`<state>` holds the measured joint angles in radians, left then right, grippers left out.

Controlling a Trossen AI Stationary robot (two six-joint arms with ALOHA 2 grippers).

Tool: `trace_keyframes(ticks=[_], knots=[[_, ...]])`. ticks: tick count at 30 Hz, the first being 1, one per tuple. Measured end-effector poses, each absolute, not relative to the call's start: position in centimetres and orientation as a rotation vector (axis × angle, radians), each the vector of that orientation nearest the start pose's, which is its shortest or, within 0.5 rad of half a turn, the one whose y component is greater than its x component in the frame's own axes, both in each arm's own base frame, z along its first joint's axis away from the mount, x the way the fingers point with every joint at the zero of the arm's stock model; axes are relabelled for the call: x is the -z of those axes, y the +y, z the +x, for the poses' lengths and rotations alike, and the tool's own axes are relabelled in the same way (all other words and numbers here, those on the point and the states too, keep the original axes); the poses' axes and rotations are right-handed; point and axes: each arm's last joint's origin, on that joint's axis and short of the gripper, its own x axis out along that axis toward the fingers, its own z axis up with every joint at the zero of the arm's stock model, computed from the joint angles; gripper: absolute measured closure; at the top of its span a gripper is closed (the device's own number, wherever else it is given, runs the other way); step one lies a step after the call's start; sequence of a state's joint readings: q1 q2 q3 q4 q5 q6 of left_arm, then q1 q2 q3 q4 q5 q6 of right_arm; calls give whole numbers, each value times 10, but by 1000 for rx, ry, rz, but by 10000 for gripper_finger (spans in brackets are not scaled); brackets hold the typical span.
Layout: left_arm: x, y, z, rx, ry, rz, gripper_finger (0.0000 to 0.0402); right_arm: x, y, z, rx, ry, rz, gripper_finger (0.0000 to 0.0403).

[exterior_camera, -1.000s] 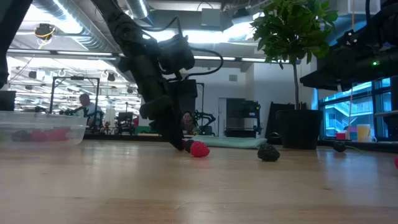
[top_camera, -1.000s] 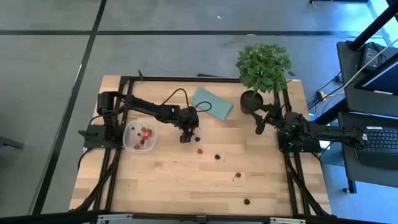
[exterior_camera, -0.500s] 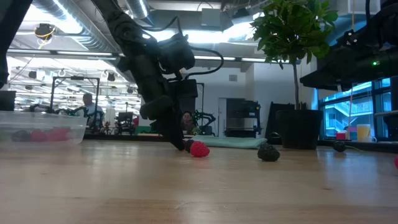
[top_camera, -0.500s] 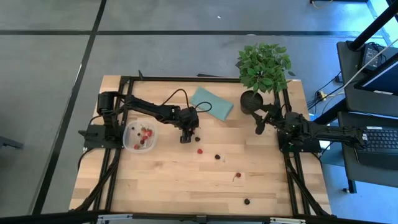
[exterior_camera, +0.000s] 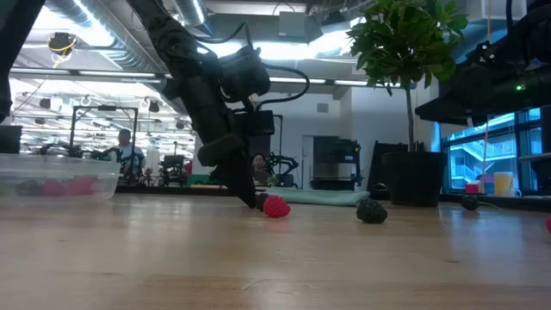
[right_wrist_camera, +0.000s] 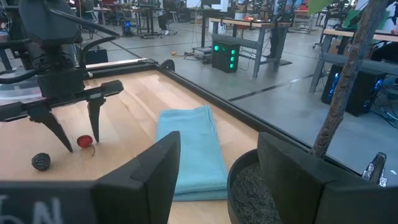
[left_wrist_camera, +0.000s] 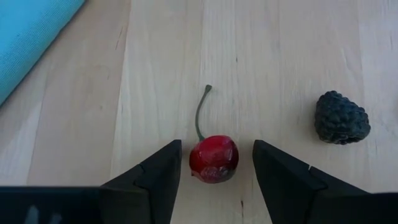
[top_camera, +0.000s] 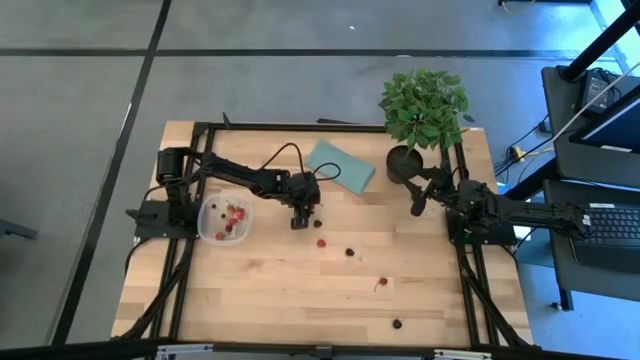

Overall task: Pick and placing Produce into tupperware
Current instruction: Put the top red cherry into the transparent bin

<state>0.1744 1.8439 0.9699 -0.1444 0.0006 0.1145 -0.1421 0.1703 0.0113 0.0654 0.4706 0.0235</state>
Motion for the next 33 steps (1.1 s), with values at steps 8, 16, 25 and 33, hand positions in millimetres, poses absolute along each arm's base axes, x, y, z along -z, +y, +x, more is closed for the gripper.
trace_keyframes(ticks=[8, 16, 25, 33], knots=[[-126, 60, 340, -98, 1022, 14, 210, -160, -28, 101, 613, 86, 8, 186], [-126, 59, 340, -94, 1021, 11, 218, -160, -28, 101, 613, 86, 8, 186], [-126, 59, 340, -88, 1018, 9, 282, -160, -28, 101, 613, 86, 8, 186], [-126, 59, 340, -92, 1018, 11, 312, -160, -28, 101, 613, 86, 8, 186]])
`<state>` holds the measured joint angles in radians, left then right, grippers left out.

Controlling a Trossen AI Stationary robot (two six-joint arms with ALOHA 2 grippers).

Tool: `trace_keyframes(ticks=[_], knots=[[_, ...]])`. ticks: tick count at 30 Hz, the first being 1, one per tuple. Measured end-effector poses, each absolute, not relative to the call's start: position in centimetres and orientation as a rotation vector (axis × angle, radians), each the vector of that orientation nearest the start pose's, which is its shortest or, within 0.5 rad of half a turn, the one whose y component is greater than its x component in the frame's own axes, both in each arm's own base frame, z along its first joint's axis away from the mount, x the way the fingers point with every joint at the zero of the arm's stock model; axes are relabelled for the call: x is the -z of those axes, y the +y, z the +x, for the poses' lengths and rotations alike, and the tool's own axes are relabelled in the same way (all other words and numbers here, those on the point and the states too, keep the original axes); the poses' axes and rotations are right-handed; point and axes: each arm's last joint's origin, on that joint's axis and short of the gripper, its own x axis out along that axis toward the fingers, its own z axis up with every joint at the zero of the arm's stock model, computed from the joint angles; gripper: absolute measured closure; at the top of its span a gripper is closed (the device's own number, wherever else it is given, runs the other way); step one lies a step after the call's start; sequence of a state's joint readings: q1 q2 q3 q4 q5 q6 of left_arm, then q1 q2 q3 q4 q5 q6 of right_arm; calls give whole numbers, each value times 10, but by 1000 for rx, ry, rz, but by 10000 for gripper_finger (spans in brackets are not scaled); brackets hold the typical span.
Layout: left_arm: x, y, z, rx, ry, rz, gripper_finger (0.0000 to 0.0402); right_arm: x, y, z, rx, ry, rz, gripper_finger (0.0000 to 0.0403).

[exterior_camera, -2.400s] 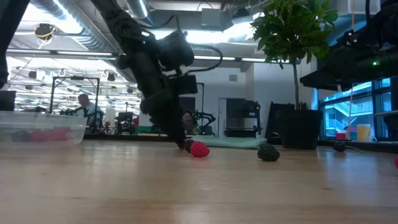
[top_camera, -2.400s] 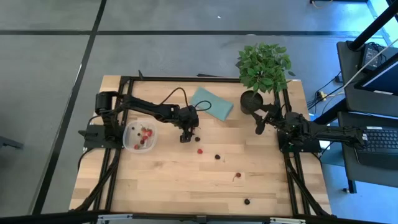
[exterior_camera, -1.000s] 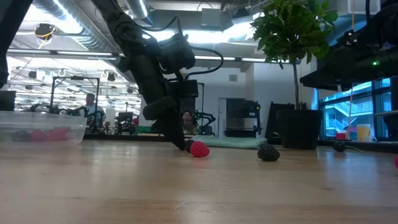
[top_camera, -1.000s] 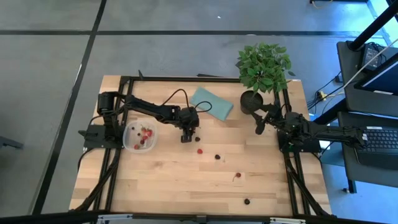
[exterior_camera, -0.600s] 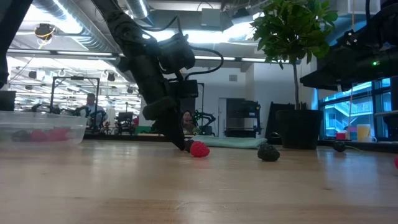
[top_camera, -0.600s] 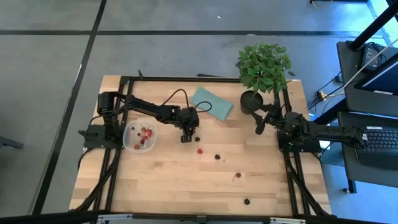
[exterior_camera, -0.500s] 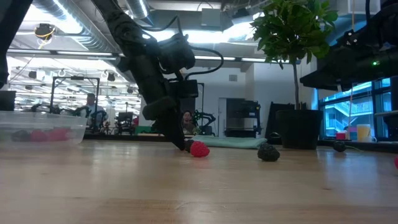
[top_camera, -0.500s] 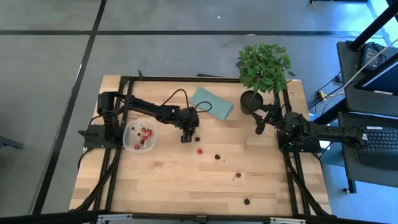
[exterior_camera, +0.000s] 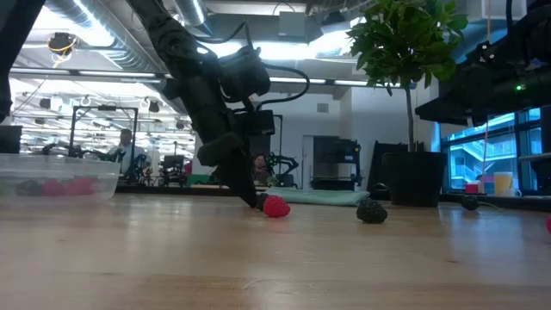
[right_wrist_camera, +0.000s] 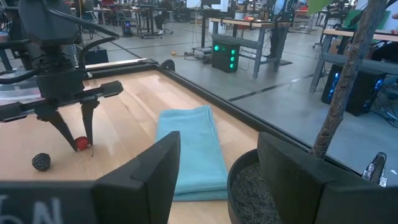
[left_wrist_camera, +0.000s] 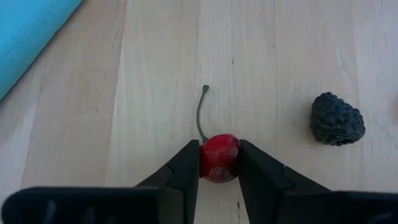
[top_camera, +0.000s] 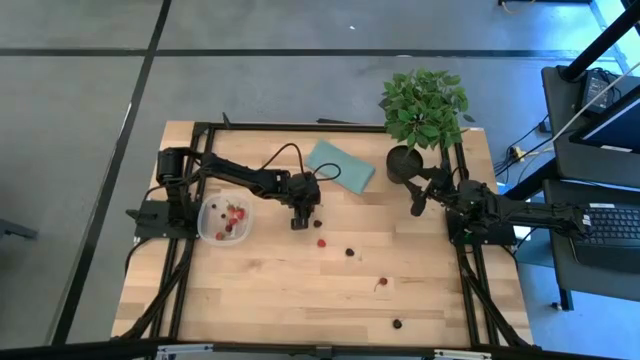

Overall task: Pick and placing Produce into tupperware
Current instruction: Put the top red cherry into the transparent bin

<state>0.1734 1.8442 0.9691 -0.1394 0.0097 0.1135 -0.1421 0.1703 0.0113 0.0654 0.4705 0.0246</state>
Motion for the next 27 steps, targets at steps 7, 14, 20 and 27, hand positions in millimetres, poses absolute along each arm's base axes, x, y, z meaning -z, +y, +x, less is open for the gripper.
trace_keyframes(ticks=[7, 14, 20, 27], knots=[[-156, 58, 329, -97, 1090, 8, 305, -160, -28, 101, 614, 79, 29, 186], [-212, 52, 288, -206, 1285, -124, 311, -160, -28, 102, 614, 79, 36, 186], [-229, 44, 243, -314, 1323, -270, 307, -159, -28, 102, 615, 82, 57, 186], [-231, 31, 190, -491, 1335, -480, 306, -158, -28, 103, 615, 89, 57, 186]])
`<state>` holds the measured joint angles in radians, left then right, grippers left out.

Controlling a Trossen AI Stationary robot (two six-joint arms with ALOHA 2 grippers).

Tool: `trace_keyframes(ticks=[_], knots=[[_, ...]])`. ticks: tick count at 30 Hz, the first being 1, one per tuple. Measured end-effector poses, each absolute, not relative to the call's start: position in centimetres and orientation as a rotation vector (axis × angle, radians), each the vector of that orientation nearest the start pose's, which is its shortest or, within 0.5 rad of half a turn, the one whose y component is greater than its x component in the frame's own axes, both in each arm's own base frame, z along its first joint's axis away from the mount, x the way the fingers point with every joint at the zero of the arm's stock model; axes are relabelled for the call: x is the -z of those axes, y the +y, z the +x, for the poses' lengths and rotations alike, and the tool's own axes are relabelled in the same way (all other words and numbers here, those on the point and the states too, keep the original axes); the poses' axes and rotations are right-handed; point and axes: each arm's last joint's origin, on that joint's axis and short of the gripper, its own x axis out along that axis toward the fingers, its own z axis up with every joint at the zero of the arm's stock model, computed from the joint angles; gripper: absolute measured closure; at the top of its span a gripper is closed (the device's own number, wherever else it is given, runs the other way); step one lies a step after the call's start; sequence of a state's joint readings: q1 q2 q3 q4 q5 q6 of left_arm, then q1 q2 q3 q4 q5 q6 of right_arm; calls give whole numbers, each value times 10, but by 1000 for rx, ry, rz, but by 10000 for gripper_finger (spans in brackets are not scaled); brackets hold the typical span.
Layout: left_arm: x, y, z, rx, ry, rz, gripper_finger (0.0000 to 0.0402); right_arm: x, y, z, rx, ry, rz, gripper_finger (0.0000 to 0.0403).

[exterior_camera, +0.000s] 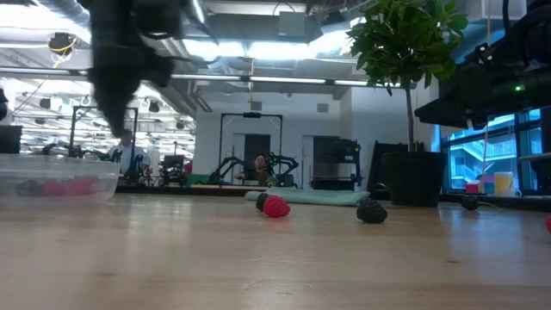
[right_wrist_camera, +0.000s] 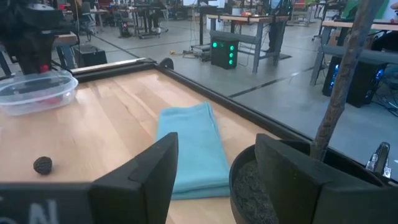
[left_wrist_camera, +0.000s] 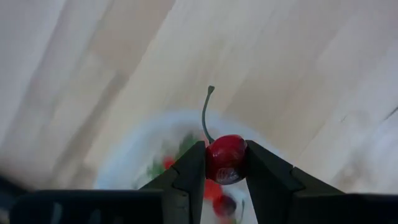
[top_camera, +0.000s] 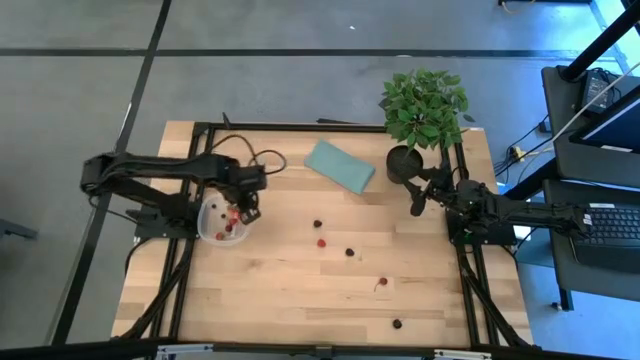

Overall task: Pick and placing Produce into tupperware
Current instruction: Put the top red cherry into the transparent bin

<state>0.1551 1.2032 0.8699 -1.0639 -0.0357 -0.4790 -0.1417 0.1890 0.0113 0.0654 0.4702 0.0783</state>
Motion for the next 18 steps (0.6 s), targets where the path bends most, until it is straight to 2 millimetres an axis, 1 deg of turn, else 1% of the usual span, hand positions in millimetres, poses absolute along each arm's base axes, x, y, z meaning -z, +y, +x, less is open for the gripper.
trace_keyframes(ticks=[5, 9, 14, 18], knots=[[-221, 17, 162, -568, 1334, -579, 306, -158, -28, 103, 615, 90, 54, 186], [-209, 9, 148, -624, 1335, -646, 306, -158, -28, 103, 615, 89, 54, 186], [-194, 2, 138, -680, 1367, -685, 305, -158, -28, 103, 615, 89, 53, 186], [-186, -1, 134, -698, 1390, -686, 305, -158, -28, 103, 615, 89, 52, 186]])
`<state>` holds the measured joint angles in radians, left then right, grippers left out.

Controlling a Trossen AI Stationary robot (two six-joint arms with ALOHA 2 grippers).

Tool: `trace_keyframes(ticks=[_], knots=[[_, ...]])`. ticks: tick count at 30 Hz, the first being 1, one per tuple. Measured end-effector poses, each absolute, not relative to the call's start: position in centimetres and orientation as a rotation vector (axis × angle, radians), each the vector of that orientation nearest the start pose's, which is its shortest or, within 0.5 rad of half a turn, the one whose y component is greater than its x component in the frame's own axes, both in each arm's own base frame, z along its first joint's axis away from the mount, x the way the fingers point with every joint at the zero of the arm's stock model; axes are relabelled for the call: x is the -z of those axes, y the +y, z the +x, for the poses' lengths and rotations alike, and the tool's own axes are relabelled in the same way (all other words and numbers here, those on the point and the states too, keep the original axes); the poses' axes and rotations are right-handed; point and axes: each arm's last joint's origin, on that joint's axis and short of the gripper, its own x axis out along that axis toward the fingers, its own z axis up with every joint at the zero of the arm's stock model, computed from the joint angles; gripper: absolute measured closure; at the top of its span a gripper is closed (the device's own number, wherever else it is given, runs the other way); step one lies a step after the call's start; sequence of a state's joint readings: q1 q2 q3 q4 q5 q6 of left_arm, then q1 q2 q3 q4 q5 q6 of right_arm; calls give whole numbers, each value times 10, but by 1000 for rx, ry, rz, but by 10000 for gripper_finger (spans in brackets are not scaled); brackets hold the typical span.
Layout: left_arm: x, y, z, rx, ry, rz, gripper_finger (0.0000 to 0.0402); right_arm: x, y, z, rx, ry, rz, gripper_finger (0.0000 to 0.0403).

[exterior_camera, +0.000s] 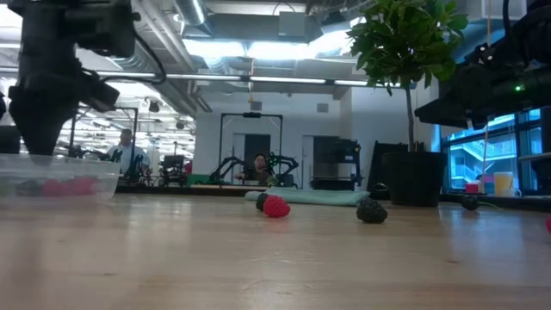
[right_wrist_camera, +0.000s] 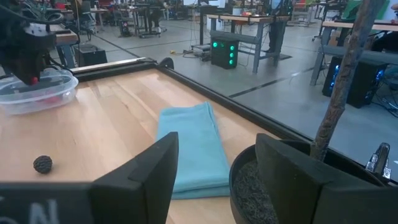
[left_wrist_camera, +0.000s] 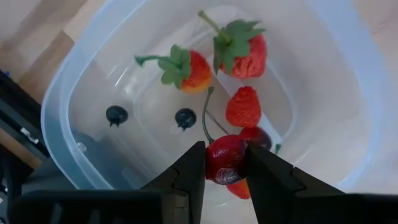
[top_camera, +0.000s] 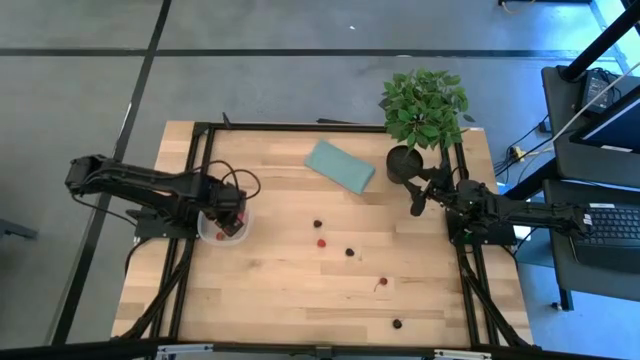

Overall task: Pick and placing Produce into tupperware
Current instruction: Put the top red cherry into the transparent bin

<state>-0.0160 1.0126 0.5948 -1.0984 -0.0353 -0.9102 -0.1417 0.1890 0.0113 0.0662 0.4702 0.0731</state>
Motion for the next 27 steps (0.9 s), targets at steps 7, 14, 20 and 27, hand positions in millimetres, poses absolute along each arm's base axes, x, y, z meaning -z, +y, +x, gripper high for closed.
trace_keyframes(ticks=[7, 14, 20, 27], knots=[[-185, -2, 134, -694, 1390, -683, 305, -158, -28, 103, 615, 90, 50, 186], [-185, -2, 137, -680, 1361, -692, 305, -158, -28, 103, 615, 90, 50, 186], [-185, -2, 137, -679, 1362, -691, 305, -158, -28, 103, 615, 90, 50, 186], [-185, -2, 137, -677, 1363, -688, 305, -158, -28, 103, 615, 89, 50, 186]])
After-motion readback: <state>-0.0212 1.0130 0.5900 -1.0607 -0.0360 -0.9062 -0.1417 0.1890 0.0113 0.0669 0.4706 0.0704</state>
